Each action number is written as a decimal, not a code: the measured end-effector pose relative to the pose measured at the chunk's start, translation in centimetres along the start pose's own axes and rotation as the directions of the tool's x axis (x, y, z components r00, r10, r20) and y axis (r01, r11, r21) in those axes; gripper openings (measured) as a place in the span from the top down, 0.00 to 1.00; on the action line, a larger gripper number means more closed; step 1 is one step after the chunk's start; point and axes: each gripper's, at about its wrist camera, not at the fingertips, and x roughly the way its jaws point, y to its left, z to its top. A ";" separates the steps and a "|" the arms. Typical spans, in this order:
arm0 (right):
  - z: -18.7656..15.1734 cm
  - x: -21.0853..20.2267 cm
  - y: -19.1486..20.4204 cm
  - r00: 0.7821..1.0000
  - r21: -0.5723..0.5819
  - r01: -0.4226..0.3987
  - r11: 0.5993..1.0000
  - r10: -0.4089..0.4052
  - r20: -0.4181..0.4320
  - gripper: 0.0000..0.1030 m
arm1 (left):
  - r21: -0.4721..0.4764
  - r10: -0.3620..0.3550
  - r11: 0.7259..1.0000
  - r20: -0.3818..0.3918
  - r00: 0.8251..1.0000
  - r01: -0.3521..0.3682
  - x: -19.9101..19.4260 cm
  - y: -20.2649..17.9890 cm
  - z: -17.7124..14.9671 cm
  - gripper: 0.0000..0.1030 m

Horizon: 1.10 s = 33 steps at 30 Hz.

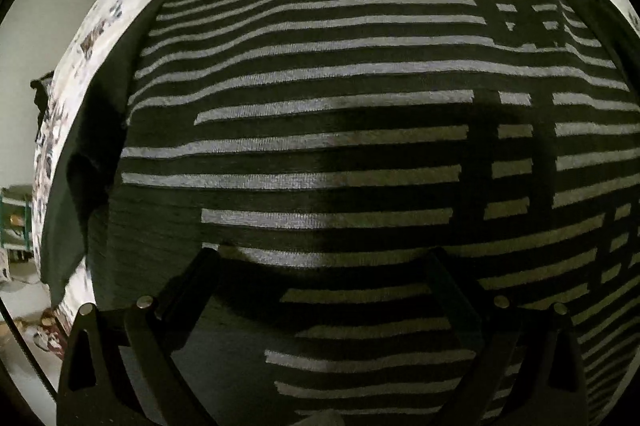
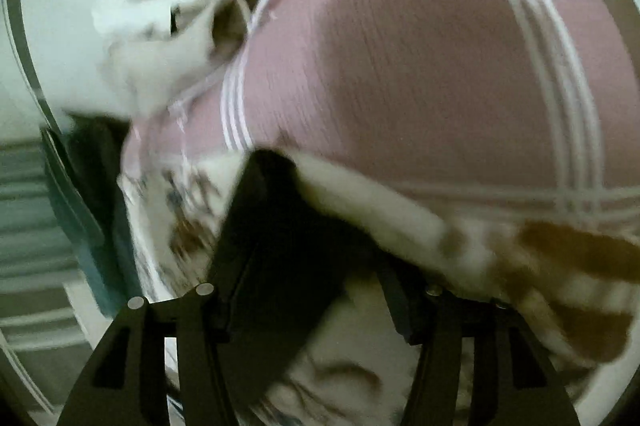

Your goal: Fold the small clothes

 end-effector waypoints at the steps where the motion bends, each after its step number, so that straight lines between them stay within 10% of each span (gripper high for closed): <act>1: 0.1 0.1 0.4 1.000 0.001 -0.008 1.000 0.008 0.026 0.55 | -0.002 0.000 1.000 -0.003 1.000 0.000 0.1 0.0 0.1 0.00; 2: 0.1 0.0 1.0 0.999 -0.011 -0.001 1.000 0.002 0.050 0.86 | 0.000 0.004 1.000 -0.002 1.000 -0.004 0.1 0.0 0.1 0.00; 3: 0.0 0.1 1.9 0.999 -0.032 0.018 0.999 -0.016 0.051 0.92 | 0.002 0.010 1.000 -0.001 1.000 -0.010 0.1 -0.1 0.2 0.00; 11: -2.8 -4.1 2.5 0.977 -0.156 0.215 0.964 -0.214 0.022 0.92 | -0.023 0.012 1.000 -0.016 1.000 -0.012 0.1 -0.4 0.0 0.00; 19: -1.7 -5.6 -0.4 0.970 -0.185 0.243 0.952 -0.245 0.013 0.48 | 0.000 0.005 1.000 -0.021 1.000 -0.005 0.3 0.0 0.3 0.00; 25: 0.3 -3.4 2.4 0.963 -0.298 0.252 0.921 -0.269 -0.014 0.48 | 0.009 0.017 1.000 -0.017 1.000 -0.017 0.5 -0.6 0.4 0.00; 28: 0.1 -0.6 4.5 0.904 -0.403 0.390 0.828 -0.428 -0.004 0.48 | 0.007 0.021 1.000 -0.019 1.000 -0.021 0.6 -0.5 0.5 0.00; 30: 0.1 -0.1 4.2 0.902 -0.400 0.400 0.825 -0.433 0.008 0.48 | 0.004 0.020 1.000 -0.019 1.000 -0.020 0.6 -0.7 0.4 0.00; 33: 0.1 -0.9 3.9 0.925 -0.376 0.364 0.852 -0.376 0.043 0.94 | 0.004 0.014 1.000 -0.020 1.000 -0.014 0.5 -0.7 0.3 0.00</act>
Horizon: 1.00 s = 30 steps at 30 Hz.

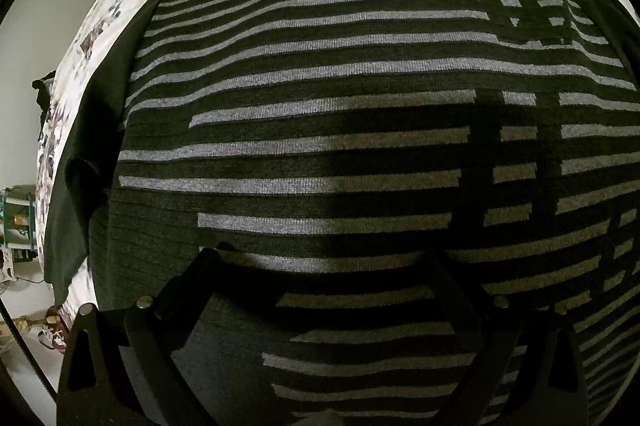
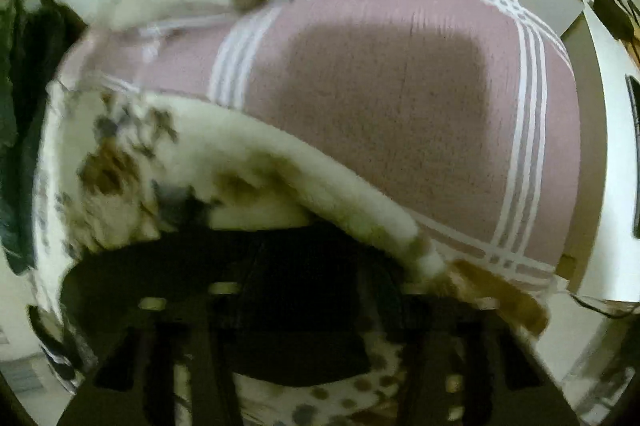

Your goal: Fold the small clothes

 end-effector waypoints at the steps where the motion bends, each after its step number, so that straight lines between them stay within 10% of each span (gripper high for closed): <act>1: 0.0 -0.5 -0.1 1.000 -0.013 0.001 1.000 -0.001 0.012 0.94 | 0.001 -0.002 1.000 0.001 1.000 0.002 0.0 0.1 0.0 0.00; 7: 2.2 -6.5 2.7 0.966 -0.078 0.015 0.997 0.006 0.259 0.94 | 0.000 -0.008 1.000 0.004 1.000 0.008 0.0 0.3 0.0 0.00; 11: 3.4 -5.8 2.9 0.988 -0.038 0.044 0.998 -0.038 0.152 0.65 | -0.013 -0.011 1.000 0.002 1.000 0.011 0.1 0.3 0.0 0.00; 19: -1.4 -0.4 -1.6 0.947 0.190 -0.318 0.929 0.319 0.028 0.56 | -0.039 -0.047 0.998 0.006 0.999 0.047 1.0 1.0 0.4 0.00; 26: -1.3 3.2 -2.1 0.874 0.310 -0.484 0.818 0.438 0.209 0.48 | -0.076 -0.086 0.993 0.034 0.996 0.089 1.5 1.8 0.6 0.00; 30: -2.3 2.7 -3.1 0.867 0.350 -0.498 0.794 0.456 0.199 0.50 | -0.092 -0.091 0.991 0.027 0.995 0.093 1.6 2.0 0.9 0.00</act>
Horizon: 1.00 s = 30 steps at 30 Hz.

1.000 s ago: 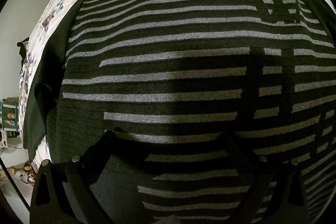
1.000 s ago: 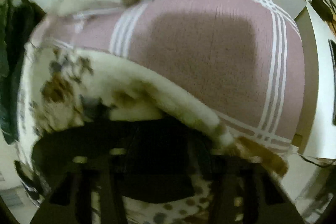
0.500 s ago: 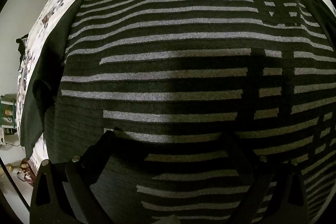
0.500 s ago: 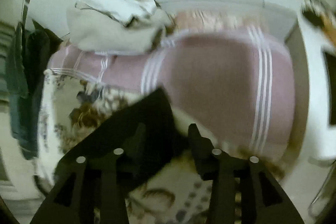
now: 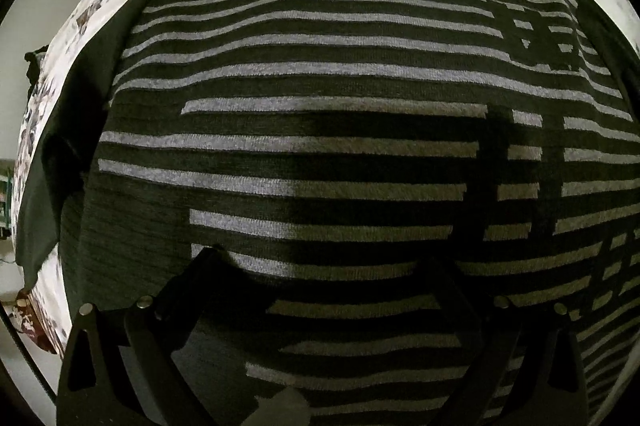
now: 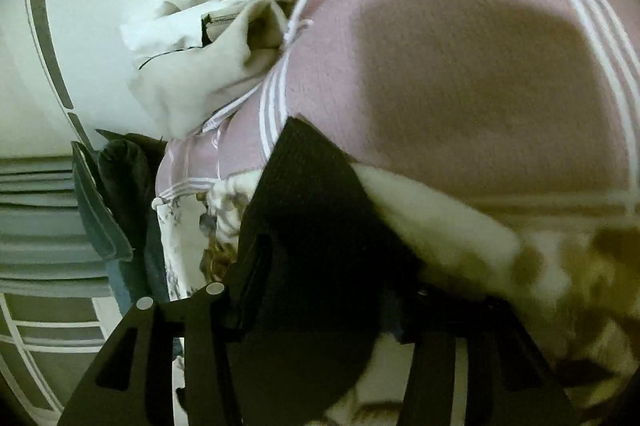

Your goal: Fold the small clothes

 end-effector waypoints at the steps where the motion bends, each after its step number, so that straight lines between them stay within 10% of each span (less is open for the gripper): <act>1: -0.1 -0.4 -0.3 1.000 0.006 0.004 1.000 -0.003 -0.021 0.50 | -0.005 -0.005 1.000 -0.001 1.000 0.005 0.0 0.0 0.0 0.00; 13: -0.3 2.1 1.4 0.998 -0.096 -0.034 0.995 0.039 0.048 0.45 | 0.036 -0.055 0.998 0.055 0.997 0.053 0.3 0.7 0.3 0.00; 15: -0.5 2.3 2.3 0.998 -0.117 -0.004 0.993 0.011 0.064 0.63 | 0.053 -0.054 0.997 0.053 0.997 0.051 0.1 0.7 0.6 0.00; 16: -0.7 2.2 2.6 0.997 -0.122 0.028 0.992 -0.020 0.069 0.93 | 0.065 -0.057 0.996 0.053 0.997 0.054 -0.2 0.7 0.9 0.00; 18: -1.0 1.4 3.4 0.996 -0.128 0.045 0.991 -0.035 0.080 0.93 | 0.079 -0.068 0.995 0.057 0.996 0.063 -0.9 0.5 1.6 0.00; 25: -5.7 -2.8 16.1 0.994 -0.320 0.064 0.945 -0.031 0.107 0.93 | 0.022 -0.101 0.995 0.108 0.989 0.099 -4.0 5.0 6.1 0.00; 30: -16.5 -2.2 28.2 0.999 -0.551 0.036 0.833 -0.022 0.032 0.93 | -0.100 -0.064 0.992 0.144 0.988 0.079 -5.4 12.0 7.0 0.00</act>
